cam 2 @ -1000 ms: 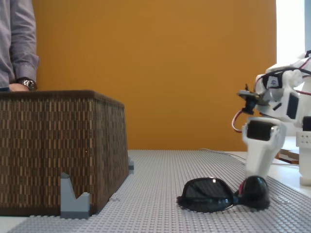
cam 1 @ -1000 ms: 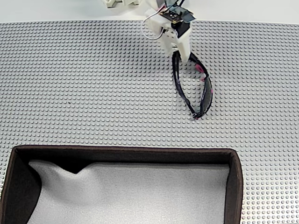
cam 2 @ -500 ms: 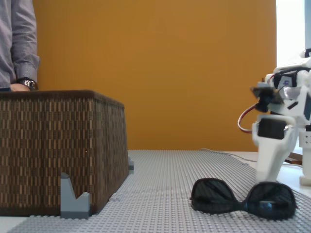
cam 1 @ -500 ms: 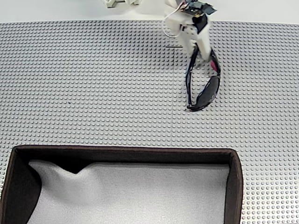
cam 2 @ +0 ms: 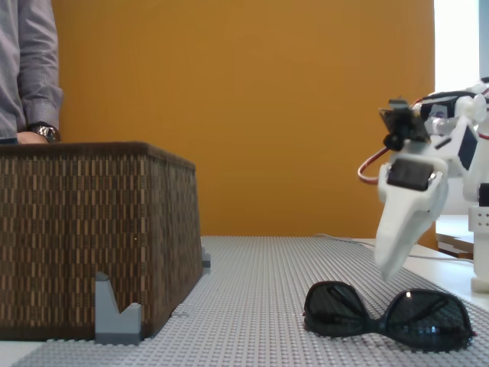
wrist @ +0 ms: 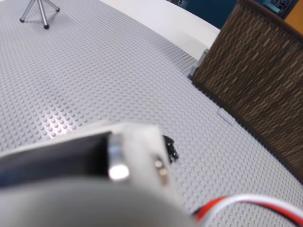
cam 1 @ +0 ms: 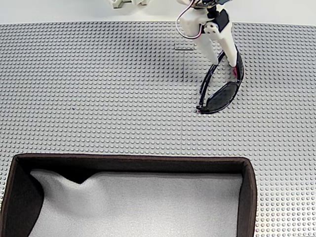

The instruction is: Grasp a glasses and put it in the bin.

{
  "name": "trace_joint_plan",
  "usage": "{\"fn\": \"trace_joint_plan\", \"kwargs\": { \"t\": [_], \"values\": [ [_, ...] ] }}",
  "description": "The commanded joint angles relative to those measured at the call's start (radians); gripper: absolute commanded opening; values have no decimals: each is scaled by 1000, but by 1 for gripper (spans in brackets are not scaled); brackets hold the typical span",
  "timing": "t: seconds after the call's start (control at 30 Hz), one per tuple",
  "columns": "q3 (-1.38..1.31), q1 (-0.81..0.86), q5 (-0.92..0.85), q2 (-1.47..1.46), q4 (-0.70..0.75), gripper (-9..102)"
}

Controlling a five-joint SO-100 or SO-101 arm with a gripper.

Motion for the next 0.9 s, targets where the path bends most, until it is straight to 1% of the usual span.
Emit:
{"fn": "trace_joint_plan", "kwargs": {
  "t": [0.0,0.23,0.6,0.63,0.67,0.7,0.77,0.87],
  "values": [
    [-55,-54,44,-17,11,20],
    [-150,-143,129,-103,21,20],
    [-155,-196,210,-235,-2,20],
    [-155,-199,213,-244,-8,18],
    [-155,-202,215,-253,-15,14],
    [-156,-206,207,-264,-29,5],
    [-172,-210,199,-282,-38,0],
    [-189,-212,149,-299,-49,-1]
  ]
}}
